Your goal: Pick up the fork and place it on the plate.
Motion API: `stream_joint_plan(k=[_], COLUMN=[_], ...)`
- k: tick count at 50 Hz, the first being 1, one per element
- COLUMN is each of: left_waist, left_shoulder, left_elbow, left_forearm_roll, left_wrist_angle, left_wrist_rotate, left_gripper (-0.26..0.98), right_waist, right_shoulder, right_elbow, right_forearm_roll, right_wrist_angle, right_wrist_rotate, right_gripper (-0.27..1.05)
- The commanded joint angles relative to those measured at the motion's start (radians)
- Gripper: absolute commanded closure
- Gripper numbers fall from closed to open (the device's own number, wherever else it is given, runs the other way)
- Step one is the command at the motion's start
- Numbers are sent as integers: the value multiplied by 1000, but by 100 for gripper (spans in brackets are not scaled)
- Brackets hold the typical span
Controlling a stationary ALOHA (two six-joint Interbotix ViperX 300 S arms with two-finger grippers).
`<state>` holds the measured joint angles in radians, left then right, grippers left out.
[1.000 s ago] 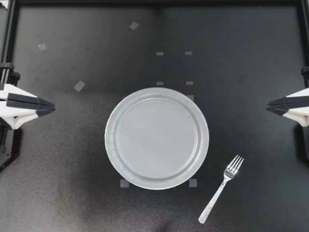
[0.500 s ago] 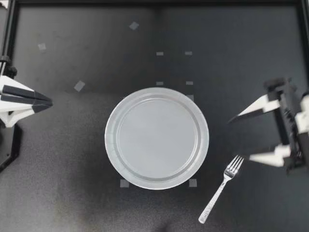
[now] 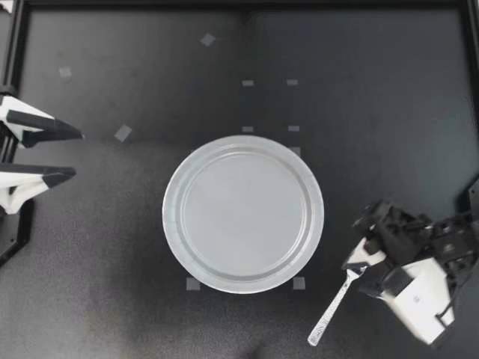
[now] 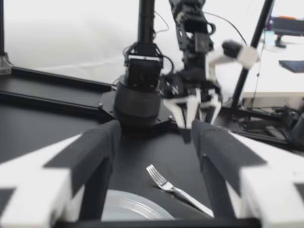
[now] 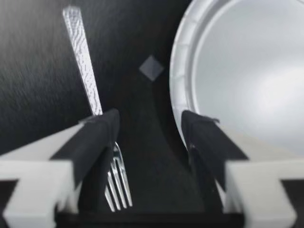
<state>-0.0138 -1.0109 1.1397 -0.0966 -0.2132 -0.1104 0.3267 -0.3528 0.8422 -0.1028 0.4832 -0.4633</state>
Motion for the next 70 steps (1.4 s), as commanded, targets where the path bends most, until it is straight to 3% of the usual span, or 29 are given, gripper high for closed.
stream_joint_plan(k=[1,9,19,37,70], left_waist=[-2,-2,-2,-2,-2], left_shoulder=[20,26,25,23,23], left_elbow=[-5,3,21,35,44], left_forearm_roll=[-17,-48,-49,-48,-49], left_wrist_angle=[-26,-28,-26,-26,-25], left_wrist_rotate=[-2,0,2,0,0], left_gripper=[16,16,16,17,16], right_waist=[23,57,60,44,-15], right_shoulder=[58,210,295,318,359], right_elbow=[-28,-92,-118,-55,-37], right_forearm_roll=[-3,17,103,115,112], right_wrist_angle=[-15,-17,-14,-15,-98], right_wrist_rotate=[-21,-14,-3,3,2], right_gripper=[20,20,20,20,24])
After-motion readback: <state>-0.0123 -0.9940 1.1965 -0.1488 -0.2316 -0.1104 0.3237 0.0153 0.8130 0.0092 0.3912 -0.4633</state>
